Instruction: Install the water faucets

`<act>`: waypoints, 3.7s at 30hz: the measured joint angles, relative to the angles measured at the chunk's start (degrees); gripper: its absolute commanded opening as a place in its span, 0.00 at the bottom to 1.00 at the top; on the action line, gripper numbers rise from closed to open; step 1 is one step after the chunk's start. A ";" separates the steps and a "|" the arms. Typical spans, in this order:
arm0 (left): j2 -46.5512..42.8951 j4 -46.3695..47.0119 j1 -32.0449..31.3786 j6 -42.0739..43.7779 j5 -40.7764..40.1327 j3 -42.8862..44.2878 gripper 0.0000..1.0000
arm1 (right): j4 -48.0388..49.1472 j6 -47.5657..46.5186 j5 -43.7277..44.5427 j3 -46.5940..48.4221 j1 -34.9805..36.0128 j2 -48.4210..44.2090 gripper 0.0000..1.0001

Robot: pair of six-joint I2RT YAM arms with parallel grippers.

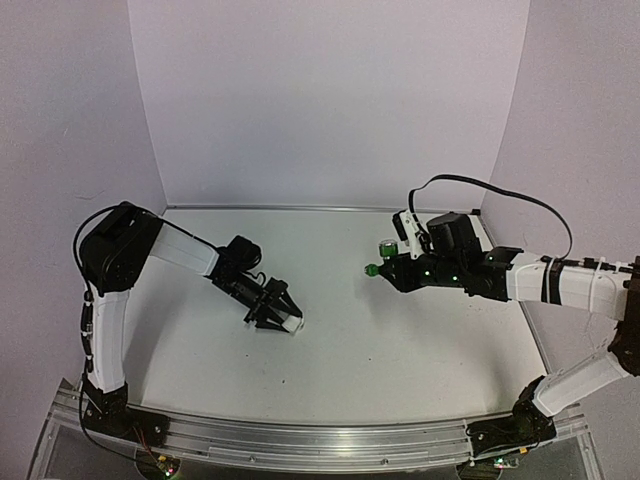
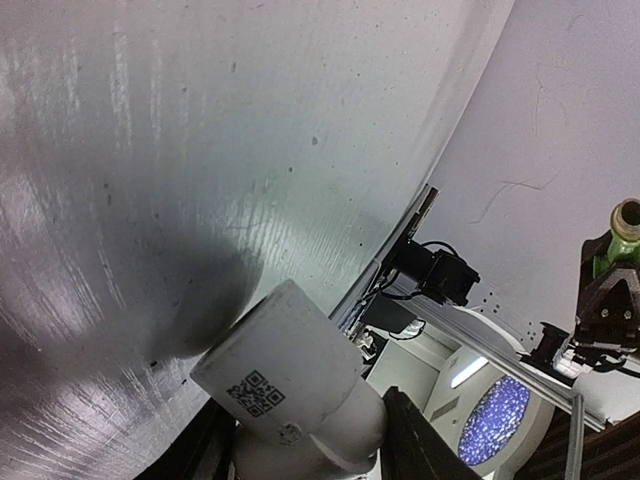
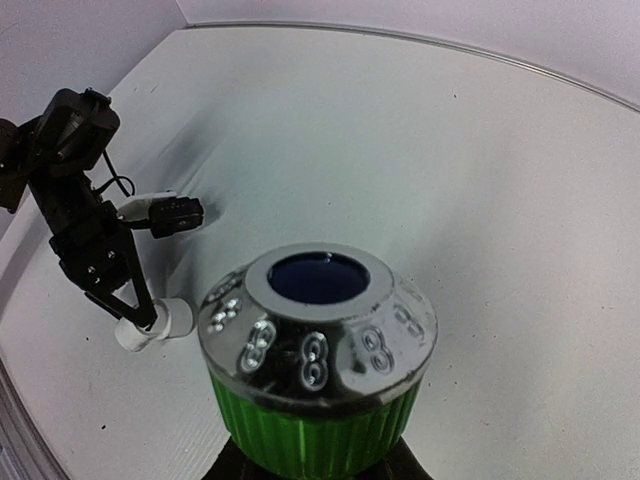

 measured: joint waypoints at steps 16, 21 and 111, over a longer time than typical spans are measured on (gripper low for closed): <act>-15.94 -2.83 2.62 11.27 -15.21 -6.64 0.97 | 1.30 0.41 2.18 0.00 0.00 -0.16 0.02; -19.05 -10.61 -1.64 23.72 -27.37 -1.85 0.96 | 2.15 0.41 4.40 0.00 0.00 -1.29 0.05; 7.22 -43.93 -18.86 1.33 -59.03 33.33 0.01 | 3.06 -0.68 0.92 -0.74 0.00 -3.67 0.00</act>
